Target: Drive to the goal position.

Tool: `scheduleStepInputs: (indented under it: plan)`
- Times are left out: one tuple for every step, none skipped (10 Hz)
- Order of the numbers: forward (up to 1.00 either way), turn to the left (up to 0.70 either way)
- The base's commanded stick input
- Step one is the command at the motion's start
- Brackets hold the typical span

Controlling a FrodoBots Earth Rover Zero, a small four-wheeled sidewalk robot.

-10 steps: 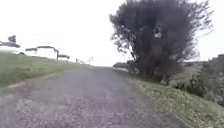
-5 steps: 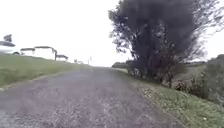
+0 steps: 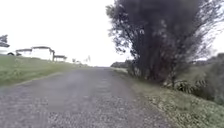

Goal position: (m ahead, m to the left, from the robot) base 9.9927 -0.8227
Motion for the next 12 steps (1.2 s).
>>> scheduleStepInputs:
  plan:
    - [1.0, 0.0]
    - [1.0, 0.0]
    - [1.0, 0.0]
    - [1.0, 0.0]
    - [1.0, 0.0]
    - [1.0, 0.07]
    - [1.0, 0.26]
    - [1.0, 0.27]
    - [1.0, 0.27]
    - [1.0, 0.27]
    - [1.0, 0.27]
    - [1.0, 0.27]
